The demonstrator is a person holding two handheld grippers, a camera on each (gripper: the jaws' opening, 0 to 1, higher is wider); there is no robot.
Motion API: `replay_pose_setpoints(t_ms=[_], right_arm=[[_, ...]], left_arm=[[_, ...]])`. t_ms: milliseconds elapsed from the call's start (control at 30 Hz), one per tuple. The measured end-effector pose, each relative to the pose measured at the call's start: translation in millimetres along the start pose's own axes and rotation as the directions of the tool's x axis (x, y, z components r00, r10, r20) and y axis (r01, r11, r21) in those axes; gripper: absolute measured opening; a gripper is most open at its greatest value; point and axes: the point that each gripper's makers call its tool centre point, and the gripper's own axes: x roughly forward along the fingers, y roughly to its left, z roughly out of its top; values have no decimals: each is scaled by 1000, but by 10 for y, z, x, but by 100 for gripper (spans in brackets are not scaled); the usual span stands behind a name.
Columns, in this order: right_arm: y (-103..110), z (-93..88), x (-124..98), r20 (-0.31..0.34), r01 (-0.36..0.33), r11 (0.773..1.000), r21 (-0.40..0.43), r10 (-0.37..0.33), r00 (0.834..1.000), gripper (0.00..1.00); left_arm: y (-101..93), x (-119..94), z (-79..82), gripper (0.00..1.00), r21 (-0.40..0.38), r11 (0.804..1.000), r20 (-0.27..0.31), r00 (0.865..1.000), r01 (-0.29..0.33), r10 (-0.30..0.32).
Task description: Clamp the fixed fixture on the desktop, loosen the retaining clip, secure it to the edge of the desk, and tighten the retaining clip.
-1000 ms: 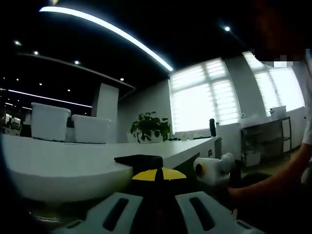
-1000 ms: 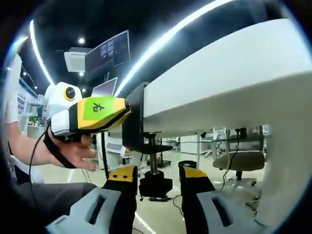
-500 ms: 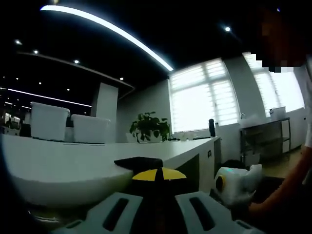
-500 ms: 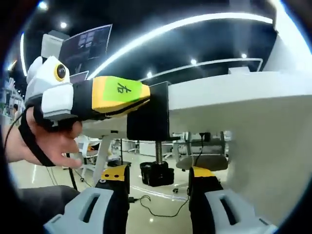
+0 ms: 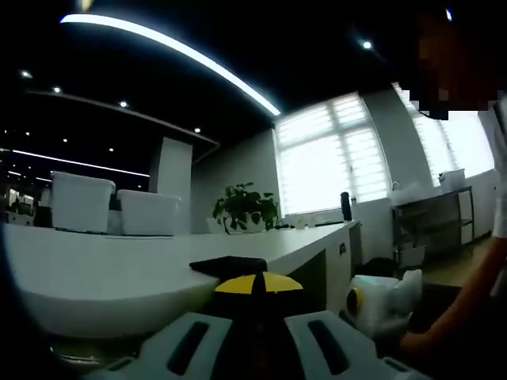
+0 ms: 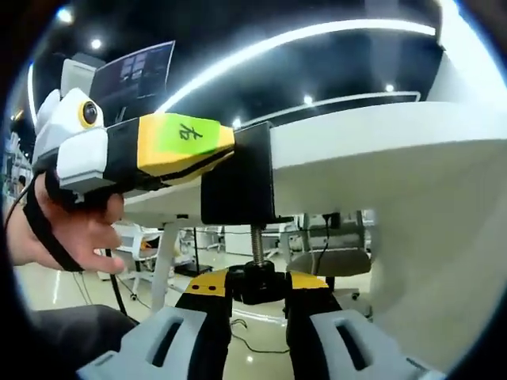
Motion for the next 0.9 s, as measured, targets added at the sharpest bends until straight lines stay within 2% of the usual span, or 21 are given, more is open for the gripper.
replay_pose_setpoints(t_ms=[100, 267, 500, 600, 733, 800, 900], right_arm=[[12, 5, 6, -8, -43, 999, -11, 43, 999, 24], [33, -13, -9, -32, -165, 986, 38, 166, 986, 24], [82, -24, 1, -50, -286, 956, 63, 290, 956, 24], [93, -25, 4, -52, -321, 946, 54, 324, 945, 24], [108, -28, 5, -78, -379, 925, 38, 381, 921, 24], [105, -30, -12, -88, -372, 928, 29, 373, 924, 25], [50, -42, -24, -60, -276, 961, 25, 277, 959, 27]], left_arm=[[-1, 1, 2, 3, 0, 1000, 2, 1000, 0, 0], [8, -3, -1, 3, -3, 1000, 4, 1000, 4, -4], [46, -18, -3, 3, -54, 999, 23, 1000, 7, -6], [44, -10, -7, 3, -53, 999, 24, 1000, 12, -11], [47, -6, -9, 3, -46, 999, 21, 1000, 18, -17], [49, -2, -11, 3, -46, 999, 20, 1000, 25, -24], [43, 1, -11, 3, -38, 999, 17, 999, 32, -31]])
